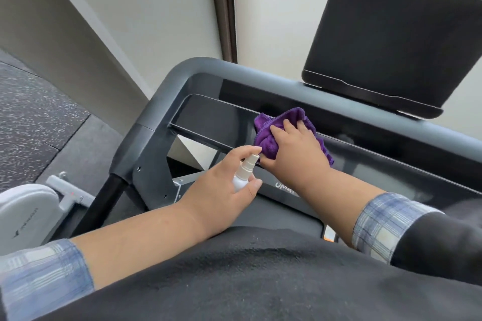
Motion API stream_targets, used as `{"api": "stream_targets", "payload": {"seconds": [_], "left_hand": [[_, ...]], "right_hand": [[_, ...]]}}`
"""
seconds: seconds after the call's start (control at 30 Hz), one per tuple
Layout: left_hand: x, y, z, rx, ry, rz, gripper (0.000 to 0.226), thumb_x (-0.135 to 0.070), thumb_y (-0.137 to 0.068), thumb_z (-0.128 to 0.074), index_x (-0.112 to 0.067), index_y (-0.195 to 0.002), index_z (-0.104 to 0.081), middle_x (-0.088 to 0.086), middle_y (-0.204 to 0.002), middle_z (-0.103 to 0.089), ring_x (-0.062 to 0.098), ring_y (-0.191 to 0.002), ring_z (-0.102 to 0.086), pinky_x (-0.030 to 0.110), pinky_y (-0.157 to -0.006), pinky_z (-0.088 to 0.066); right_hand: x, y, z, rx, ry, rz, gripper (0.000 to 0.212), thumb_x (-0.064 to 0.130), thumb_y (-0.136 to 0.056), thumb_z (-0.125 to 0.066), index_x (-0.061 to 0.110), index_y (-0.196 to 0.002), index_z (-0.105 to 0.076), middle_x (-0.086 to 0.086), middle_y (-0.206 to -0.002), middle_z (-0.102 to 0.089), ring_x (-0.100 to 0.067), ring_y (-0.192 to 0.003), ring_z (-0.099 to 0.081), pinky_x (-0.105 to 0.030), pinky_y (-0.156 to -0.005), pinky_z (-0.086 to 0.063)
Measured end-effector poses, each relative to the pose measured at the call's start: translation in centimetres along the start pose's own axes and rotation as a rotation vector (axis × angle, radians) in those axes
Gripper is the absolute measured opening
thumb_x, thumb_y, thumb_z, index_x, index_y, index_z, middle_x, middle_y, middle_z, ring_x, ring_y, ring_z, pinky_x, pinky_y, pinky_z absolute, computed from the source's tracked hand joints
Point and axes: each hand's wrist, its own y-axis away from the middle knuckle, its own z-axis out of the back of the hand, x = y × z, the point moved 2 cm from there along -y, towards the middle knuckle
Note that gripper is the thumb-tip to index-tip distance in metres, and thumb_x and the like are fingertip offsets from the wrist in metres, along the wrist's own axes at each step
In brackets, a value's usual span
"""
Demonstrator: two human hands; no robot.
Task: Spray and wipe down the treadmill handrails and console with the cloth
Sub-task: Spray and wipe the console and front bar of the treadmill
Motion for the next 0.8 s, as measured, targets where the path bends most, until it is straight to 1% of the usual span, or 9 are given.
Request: {"api": "stream_targets", "payload": {"seconds": [0.2, 0.23, 0.33, 0.37, 0.47, 0.53, 0.63, 0.7, 0.8], "left_hand": [[4.1, 1.7, 5.2, -0.035, 0.021, 0.042, 0.046, -0.054, -0.086, -0.051, -0.068, -0.126, -0.032, -0.018, -0.096, -0.065, 0.007, -0.086, -0.061, 0.031, -0.081, -0.049], [4.8, 2.1, 5.9, -0.042, 0.021, 0.050, 0.045, -0.055, -0.086, -0.051, -0.067, -0.126, -0.032, -0.017, -0.095, -0.065, 0.007, -0.086, -0.061, 0.029, -0.080, -0.048], [6.5, 3.4, 7.8, -0.078, 0.026, 0.074, 0.044, -0.055, -0.086, -0.051, -0.069, -0.123, -0.031, -0.017, -0.095, -0.064, 0.005, -0.085, -0.061, 0.019, -0.074, -0.042], [7.0, 3.8, 8.3, -0.092, 0.030, 0.085, 0.044, -0.053, -0.087, -0.053, -0.070, -0.122, -0.031, -0.018, -0.096, -0.064, 0.004, -0.086, -0.060, 0.018, -0.074, -0.042], [8.4, 4.7, 9.4, -0.125, 0.034, 0.122, 0.049, -0.041, -0.093, -0.058, -0.071, -0.122, -0.031, -0.021, -0.098, -0.062, 0.003, -0.086, -0.060, 0.020, -0.075, -0.043], [9.0, 5.1, 9.8, -0.129, 0.052, 0.127, 0.050, -0.040, -0.093, -0.059, -0.071, -0.122, -0.032, -0.020, -0.098, -0.062, 0.004, -0.085, -0.060, 0.021, -0.075, -0.043], [9.1, 5.1, 9.9, -0.121, 0.079, 0.119, 0.046, -0.051, -0.087, -0.055, -0.072, -0.122, -0.032, -0.019, -0.098, -0.063, 0.005, -0.084, -0.061, 0.023, -0.076, -0.045], [8.9, 4.8, 9.7, -0.104, 0.080, 0.111, 0.045, -0.058, -0.084, -0.052, -0.073, -0.121, -0.031, -0.021, -0.099, -0.063, 0.005, -0.086, -0.061, 0.025, -0.078, -0.046], [8.2, 4.0, 9.4, -0.068, 0.066, 0.076, 0.047, -0.057, -0.084, -0.051, -0.073, -0.122, -0.029, -0.024, -0.099, -0.063, 0.003, -0.088, -0.060, 0.023, -0.077, -0.044]], "right_hand": [[6.2, -3.7, -0.5, -0.022, 0.021, 0.032, 0.076, 0.072, -0.077, -0.047, 0.022, -0.133, -0.055, -0.010, -0.143, -0.051, -0.041, -0.138, -0.034, -0.054, -0.111, -0.035], [7.3, -4.4, -0.6, -0.024, 0.024, 0.043, 0.076, 0.072, -0.077, -0.047, 0.022, -0.133, -0.055, -0.010, -0.142, -0.052, -0.041, -0.137, -0.035, -0.054, -0.110, -0.035], [10.5, -6.3, -0.8, -0.019, 0.046, 0.082, 0.076, 0.072, -0.076, -0.045, 0.022, -0.133, -0.055, -0.009, -0.138, -0.053, -0.040, -0.133, -0.038, -0.052, -0.109, -0.037], [11.4, -6.9, -0.9, -0.018, 0.055, 0.097, 0.075, 0.071, -0.076, -0.046, 0.022, -0.133, -0.055, -0.009, -0.137, -0.054, -0.040, -0.132, -0.039, -0.051, -0.108, -0.038], [13.9, -8.6, -1.1, 0.004, 0.082, 0.139, 0.076, 0.072, -0.077, -0.049, 0.023, -0.134, -0.053, -0.008, -0.137, -0.053, -0.039, -0.133, -0.038, -0.051, -0.107, -0.038], [15.6, -9.6, -1.2, 0.025, 0.099, 0.165, 0.079, 0.073, -0.076, -0.051, 0.023, -0.137, -0.050, -0.008, -0.139, -0.051, -0.039, -0.135, -0.036, -0.052, -0.109, -0.036], [17.4, -10.6, -1.5, 0.038, 0.112, 0.187, 0.081, 0.074, -0.076, -0.052, 0.023, -0.139, -0.048, -0.007, -0.141, -0.050, -0.036, -0.135, -0.038, -0.051, -0.111, -0.035], [17.7, -10.7, -1.5, 0.035, 0.107, 0.196, 0.080, 0.072, -0.077, -0.054, 0.023, -0.139, -0.049, -0.006, -0.138, -0.051, -0.034, -0.132, -0.041, -0.048, -0.110, -0.036], [16.8, -10.0, -1.3, 0.026, 0.056, 0.205, 0.077, 0.066, -0.077, -0.059, 0.023, -0.140, -0.049, -0.004, -0.133, -0.055, -0.030, -0.125, -0.047, -0.044, -0.109, -0.039]]}}
